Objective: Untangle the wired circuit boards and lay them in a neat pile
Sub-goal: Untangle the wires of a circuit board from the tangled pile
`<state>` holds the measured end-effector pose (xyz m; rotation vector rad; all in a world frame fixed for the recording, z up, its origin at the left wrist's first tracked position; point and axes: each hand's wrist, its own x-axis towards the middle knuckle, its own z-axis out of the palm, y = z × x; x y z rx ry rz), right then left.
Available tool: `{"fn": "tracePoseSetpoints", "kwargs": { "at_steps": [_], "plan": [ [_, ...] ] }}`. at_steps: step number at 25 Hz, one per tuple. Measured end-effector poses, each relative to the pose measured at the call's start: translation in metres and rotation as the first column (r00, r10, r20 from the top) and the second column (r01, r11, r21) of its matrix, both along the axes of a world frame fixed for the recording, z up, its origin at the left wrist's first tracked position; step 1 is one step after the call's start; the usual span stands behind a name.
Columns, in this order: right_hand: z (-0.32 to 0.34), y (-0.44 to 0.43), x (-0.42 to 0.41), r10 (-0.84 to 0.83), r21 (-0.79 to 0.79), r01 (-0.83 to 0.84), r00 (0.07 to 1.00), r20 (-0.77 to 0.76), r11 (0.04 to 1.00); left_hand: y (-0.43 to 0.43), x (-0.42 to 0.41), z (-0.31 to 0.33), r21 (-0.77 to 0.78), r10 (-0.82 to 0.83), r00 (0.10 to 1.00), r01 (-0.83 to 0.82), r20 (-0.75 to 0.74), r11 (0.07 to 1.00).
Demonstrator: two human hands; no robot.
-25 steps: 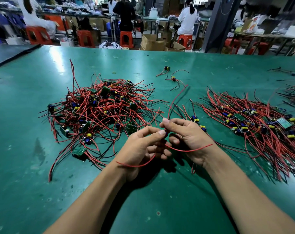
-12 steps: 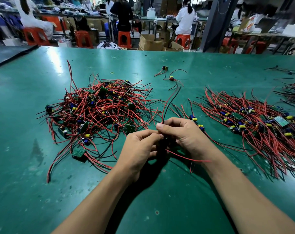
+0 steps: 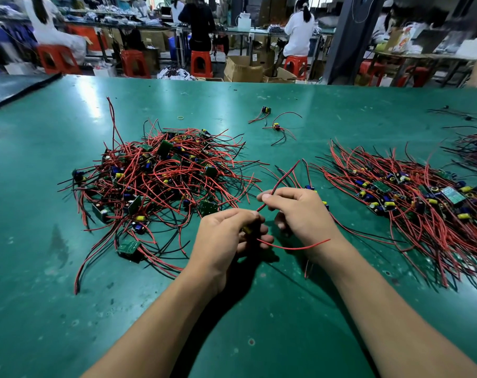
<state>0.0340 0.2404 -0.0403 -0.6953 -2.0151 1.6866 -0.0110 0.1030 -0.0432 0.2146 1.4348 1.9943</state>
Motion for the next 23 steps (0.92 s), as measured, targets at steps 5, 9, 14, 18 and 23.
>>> {"fn": "tracePoseSetpoints", "kwargs": {
  "at_steps": [5,9,14,18,23],
  "plan": [
    [-0.006,0.005,-0.004,-0.074,-0.111,0.069,0.996,-0.048,0.991,0.000,0.000,-0.001,0.025,-0.003,0.999,0.002,0.048,1.000],
    [-0.010,0.013,-0.002,-0.138,-0.149,0.125,0.987,-0.085,0.981,0.000,-0.003,0.000,0.058,0.016,0.995,-0.022,0.103,0.998],
    [-0.009,0.013,-0.001,-0.179,-0.105,0.165,0.974,-0.140,0.981,0.000,-0.003,0.001,0.068,0.002,0.993,-0.010,0.120,0.998],
    [0.000,0.011,0.001,-0.225,-0.323,0.146,0.948,-0.224,0.935,-0.001,-0.002,0.003,0.051,-0.022,0.993,0.016,0.116,0.999],
    [0.013,0.011,0.003,-0.221,-0.625,0.004,0.937,-0.271,0.781,-0.002,-0.001,0.007,0.032,-0.055,0.991,0.051,0.122,0.998]
  ]
}}
